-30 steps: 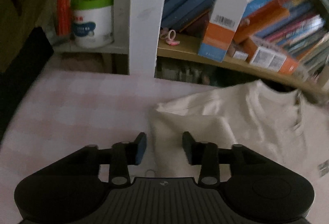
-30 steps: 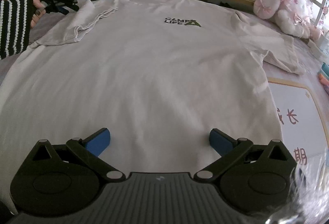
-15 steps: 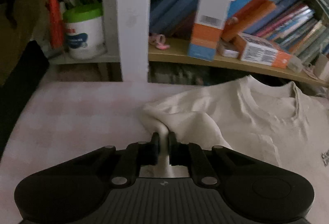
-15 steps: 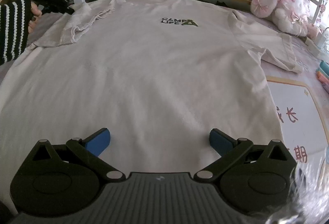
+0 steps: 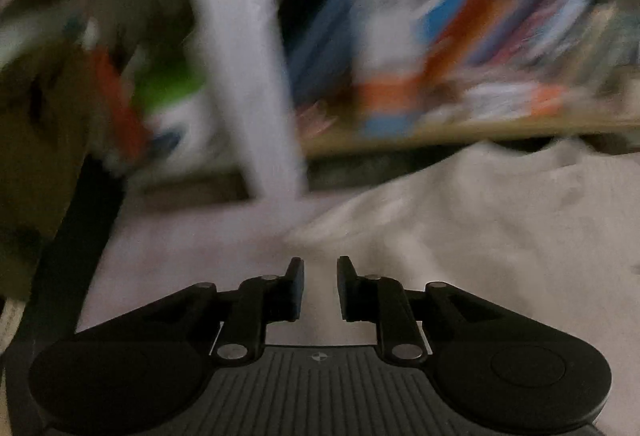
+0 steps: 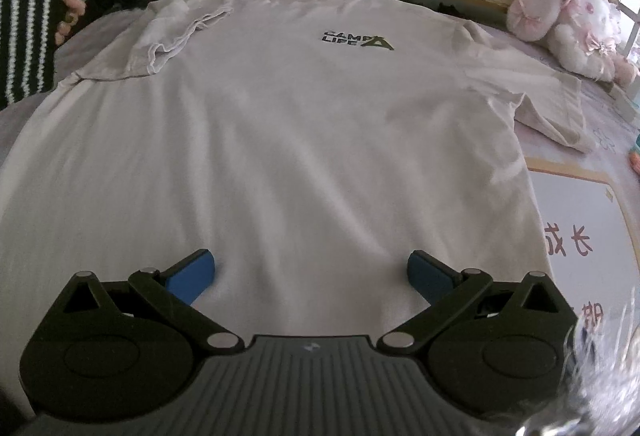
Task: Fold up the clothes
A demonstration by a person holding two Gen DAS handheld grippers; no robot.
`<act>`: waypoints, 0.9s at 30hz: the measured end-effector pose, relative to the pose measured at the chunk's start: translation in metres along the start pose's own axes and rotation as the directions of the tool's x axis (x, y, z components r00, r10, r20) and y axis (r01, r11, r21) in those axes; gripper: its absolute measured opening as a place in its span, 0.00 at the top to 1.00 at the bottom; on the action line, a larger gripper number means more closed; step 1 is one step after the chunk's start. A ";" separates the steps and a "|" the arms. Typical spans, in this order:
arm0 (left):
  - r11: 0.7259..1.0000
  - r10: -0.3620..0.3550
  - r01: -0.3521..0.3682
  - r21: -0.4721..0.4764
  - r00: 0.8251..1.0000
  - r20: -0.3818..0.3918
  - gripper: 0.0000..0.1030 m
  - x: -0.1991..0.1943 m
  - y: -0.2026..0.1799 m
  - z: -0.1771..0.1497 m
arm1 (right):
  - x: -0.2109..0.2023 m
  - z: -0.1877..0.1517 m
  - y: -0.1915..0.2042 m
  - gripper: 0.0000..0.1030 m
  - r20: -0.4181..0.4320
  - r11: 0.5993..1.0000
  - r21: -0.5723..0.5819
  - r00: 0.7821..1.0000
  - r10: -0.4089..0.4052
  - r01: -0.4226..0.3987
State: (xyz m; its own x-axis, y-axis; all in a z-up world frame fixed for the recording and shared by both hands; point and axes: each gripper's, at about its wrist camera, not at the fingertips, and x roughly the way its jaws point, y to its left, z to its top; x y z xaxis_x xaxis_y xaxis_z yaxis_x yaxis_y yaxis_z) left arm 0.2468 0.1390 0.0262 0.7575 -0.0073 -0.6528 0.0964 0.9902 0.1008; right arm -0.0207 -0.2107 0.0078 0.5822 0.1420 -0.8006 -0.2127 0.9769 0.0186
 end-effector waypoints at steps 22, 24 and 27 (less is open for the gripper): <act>0.978 -0.166 0.181 -0.107 0.977 0.136 0.95 0.003 -0.078 0.000 | -0.004 -0.010 -0.002 0.00 0.056 0.998 -0.050 0.997 0.047 -0.044; 0.974 -0.186 0.196 -0.117 0.978 0.094 0.89 0.013 -0.079 -0.002 | -0.004 -0.009 -0.002 0.00 0.054 0.997 -0.053 0.997 0.050 -0.047; 0.979 -0.136 0.134 -0.152 0.991 0.001 0.76 0.025 -0.078 -0.002 | -0.005 -0.009 -0.003 0.00 0.050 0.997 -0.060 0.997 0.055 -0.052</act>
State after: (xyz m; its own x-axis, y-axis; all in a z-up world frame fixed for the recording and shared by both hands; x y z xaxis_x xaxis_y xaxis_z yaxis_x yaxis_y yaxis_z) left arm 0.2566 0.0620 0.0008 0.7383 -0.1419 -0.6593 0.0978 0.9898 -0.1035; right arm -0.0299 -0.2162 0.0063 0.6083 0.2033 -0.7673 -0.2892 0.9570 0.0243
